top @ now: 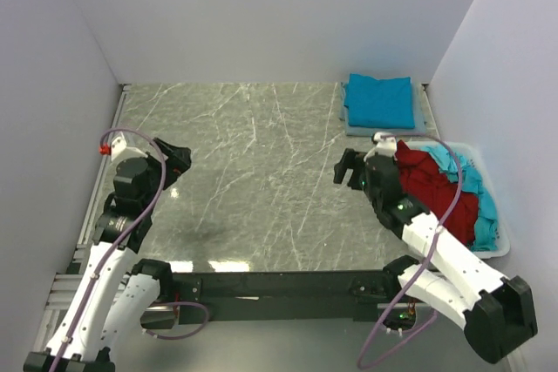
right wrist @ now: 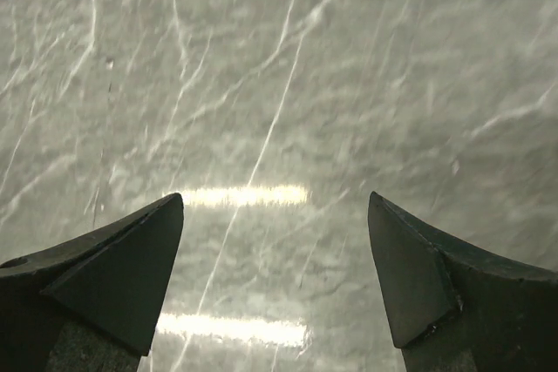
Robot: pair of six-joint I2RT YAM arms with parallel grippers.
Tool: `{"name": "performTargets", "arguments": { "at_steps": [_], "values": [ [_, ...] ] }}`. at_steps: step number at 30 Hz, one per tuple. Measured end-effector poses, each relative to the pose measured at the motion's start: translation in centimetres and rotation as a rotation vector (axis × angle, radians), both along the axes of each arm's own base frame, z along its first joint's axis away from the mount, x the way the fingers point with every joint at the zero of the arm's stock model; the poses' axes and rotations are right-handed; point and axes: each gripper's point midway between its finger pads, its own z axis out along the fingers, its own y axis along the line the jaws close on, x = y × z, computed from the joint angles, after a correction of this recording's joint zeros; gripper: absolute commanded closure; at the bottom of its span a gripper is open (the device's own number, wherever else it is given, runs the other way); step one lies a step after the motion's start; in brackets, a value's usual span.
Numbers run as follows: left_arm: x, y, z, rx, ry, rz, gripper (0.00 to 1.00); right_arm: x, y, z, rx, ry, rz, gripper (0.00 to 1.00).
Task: Fold and stack the t-shirts
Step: Reset both grippers
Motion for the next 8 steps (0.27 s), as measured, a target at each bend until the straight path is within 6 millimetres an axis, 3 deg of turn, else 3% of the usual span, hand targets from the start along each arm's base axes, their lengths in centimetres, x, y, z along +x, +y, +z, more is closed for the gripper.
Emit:
{"name": "performTargets", "arguments": {
  "at_steps": [4,8],
  "values": [
    [-0.9,0.4,-0.4,-0.017,-0.02,0.02,0.01,-1.5,0.1,-2.3,0.064,0.003,0.009,0.07],
    [-1.6,0.5,-0.2,-0.027,-0.047,0.024,0.01,-1.6,0.1,-1.7,0.113,-0.046,-0.006,0.07]
  ]
}}
